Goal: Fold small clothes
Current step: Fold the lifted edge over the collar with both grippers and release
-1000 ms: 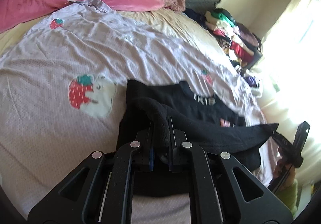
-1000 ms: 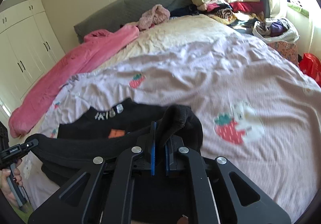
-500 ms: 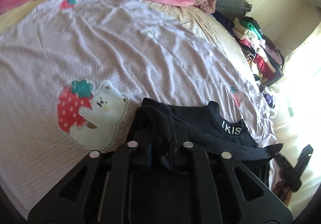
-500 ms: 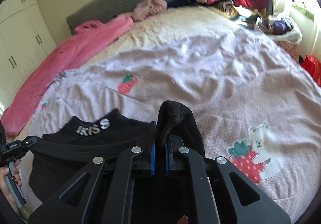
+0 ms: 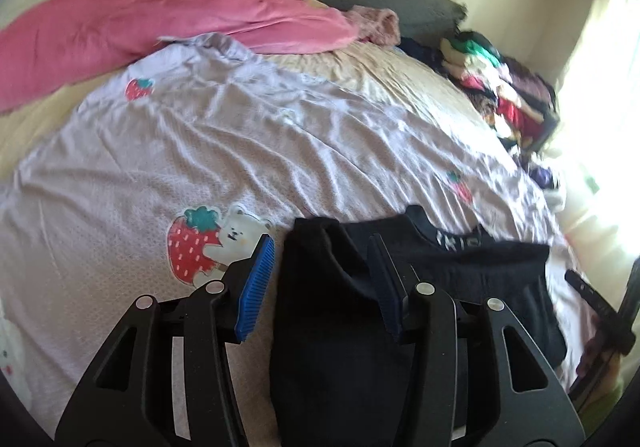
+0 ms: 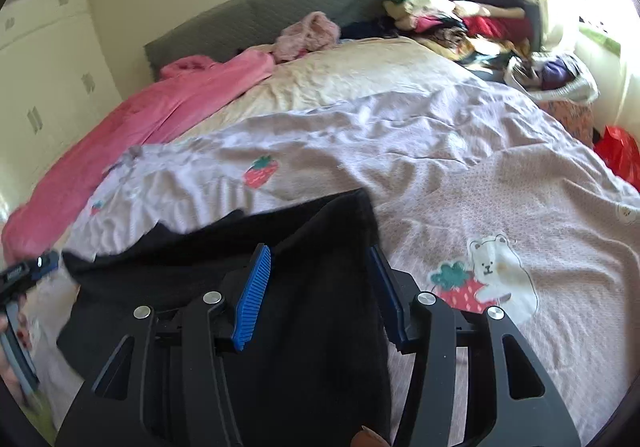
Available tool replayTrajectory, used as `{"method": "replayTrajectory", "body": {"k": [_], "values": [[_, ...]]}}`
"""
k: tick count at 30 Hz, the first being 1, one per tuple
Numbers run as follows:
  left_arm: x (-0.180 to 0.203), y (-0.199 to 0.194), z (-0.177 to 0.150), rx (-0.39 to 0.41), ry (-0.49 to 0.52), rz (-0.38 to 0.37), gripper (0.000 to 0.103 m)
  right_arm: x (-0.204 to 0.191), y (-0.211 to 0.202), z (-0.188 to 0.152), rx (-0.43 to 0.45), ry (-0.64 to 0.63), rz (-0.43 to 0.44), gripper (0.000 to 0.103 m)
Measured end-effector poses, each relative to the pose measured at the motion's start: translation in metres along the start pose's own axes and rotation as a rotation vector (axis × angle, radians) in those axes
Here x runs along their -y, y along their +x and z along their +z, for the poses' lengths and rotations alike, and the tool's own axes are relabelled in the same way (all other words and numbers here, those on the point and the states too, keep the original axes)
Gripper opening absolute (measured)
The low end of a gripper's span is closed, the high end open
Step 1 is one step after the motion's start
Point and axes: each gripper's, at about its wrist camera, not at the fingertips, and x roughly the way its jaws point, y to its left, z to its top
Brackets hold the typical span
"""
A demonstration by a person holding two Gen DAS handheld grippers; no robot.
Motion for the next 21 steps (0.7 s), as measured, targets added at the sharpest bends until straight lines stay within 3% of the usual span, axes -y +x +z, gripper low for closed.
{"method": "replayTrajectory", "body": {"k": [4,9,15,21], "values": [[0.029,0.005,-0.011,-0.072,0.123,-0.040,0.039,-0.029,0.008,-0.014,-0.052,-0.121,-0.019,0.050],[0.043,0.031,-0.033,-0.185,0.208,-0.064,0.039,-0.057,0.036,-0.025,-0.154,-0.204,-0.028,0.049],[0.035,0.054,-0.037,-0.198,0.186,-0.031,0.045,-0.075,0.075,-0.017,-0.213,-0.246,-0.052,0.049],[0.022,0.063,-0.028,-0.181,0.149,-0.011,0.050,-0.067,0.108,0.010,-0.241,-0.128,-0.057,0.049]]}}
